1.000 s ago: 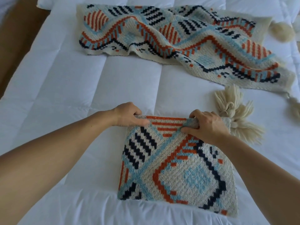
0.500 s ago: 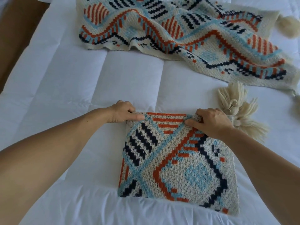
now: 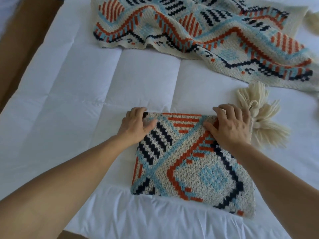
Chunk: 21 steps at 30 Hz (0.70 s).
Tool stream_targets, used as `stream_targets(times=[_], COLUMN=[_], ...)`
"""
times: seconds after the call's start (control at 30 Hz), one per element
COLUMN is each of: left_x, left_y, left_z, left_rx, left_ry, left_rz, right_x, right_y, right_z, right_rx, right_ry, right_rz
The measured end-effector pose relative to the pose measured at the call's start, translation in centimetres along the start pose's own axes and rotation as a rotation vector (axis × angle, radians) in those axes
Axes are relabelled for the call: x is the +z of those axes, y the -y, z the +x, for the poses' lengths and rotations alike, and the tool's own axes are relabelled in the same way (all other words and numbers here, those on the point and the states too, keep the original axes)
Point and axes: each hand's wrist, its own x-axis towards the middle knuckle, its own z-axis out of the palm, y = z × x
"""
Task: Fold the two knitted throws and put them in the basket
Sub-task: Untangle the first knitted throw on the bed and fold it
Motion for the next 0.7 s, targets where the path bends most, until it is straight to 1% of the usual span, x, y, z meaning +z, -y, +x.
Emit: stream_targets(times=[0.1, 0.17, 0.3, 0.4, 0.5, 0.6, 0.63, 0.7], left_x=[1.7, 3.0, 6.1, 8.2, 8.8, 9.0, 9.0, 8.9], left_y=[-0.6, -0.6, 0.5, 2.3, 3.0, 2.9, 2.6, 1.7], left_z=[-5.6, -9.4, -15.1, -16.8, -17.4, -17.9, -18.0, -18.3], left_rx=[0.158, 0.265, 0.376, 0.432, 0.376, 0.302, 0.261, 0.119], left_ry=[-0.153, -0.197, -0.114, -0.148, -0.207, -0.257, -0.266, -0.285], left_rz=[-0.176, -0.194, -0.064, 0.049, 0.025, -0.055, -0.085, -0.160], right_x=[-0.4, -0.4, 0.4, 0.8, 1.0, 0.8, 0.6, 0.3], right_y=[1.7, 2.1, 1.7, 1.7, 1.7, 1.6, 1.7, 1.7], right_z=[-4.0, -7.0, -11.7, -14.5, -16.4, -17.7, -18.1, -18.6], right_rx=[0.042, 0.050, 0.127, 0.274, 0.417, 0.539, 0.593, 0.699], right_ry=[0.057, 0.109, 0.148, 0.098, 0.111, 0.075, 0.077, 0.095], right_rz=[0.109, 0.131, 0.160, 0.232, 0.310, 0.345, 0.354, 0.367])
